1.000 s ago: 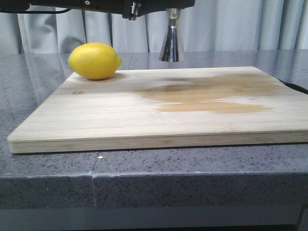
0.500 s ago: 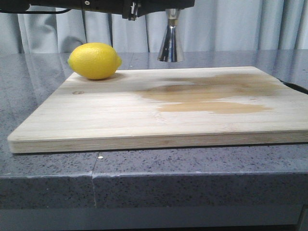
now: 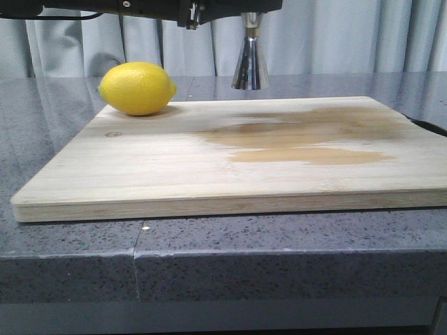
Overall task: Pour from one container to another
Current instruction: 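Tilt the beaker with the right gripper, pouring liquid into the jigger cup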
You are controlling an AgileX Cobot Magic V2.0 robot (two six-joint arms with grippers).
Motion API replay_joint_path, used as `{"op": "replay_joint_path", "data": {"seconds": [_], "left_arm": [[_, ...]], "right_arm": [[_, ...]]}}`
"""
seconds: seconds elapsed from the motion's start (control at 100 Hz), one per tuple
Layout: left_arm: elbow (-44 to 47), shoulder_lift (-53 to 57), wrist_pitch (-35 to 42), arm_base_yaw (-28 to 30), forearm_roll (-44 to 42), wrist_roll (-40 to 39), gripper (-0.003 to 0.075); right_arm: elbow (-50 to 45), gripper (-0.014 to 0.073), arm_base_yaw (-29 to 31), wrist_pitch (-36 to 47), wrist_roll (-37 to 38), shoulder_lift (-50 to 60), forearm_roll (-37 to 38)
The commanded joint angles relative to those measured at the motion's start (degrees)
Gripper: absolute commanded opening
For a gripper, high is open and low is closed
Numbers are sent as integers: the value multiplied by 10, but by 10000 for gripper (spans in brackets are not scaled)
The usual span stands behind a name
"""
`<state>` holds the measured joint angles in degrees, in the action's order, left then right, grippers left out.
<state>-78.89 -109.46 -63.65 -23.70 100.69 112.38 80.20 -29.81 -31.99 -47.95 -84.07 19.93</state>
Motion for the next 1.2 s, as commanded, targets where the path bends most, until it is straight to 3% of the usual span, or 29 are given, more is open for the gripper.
{"op": "replay_joint_path", "data": {"seconds": [0.0,1.19], "left_arm": [[-18,31,-29,0,44,-4,292],[-18,31,-29,0,44,-4,292]], "right_arm": [[22,298,0,47,-24,19,15],[22,298,0,77,-134,19,48]]}}
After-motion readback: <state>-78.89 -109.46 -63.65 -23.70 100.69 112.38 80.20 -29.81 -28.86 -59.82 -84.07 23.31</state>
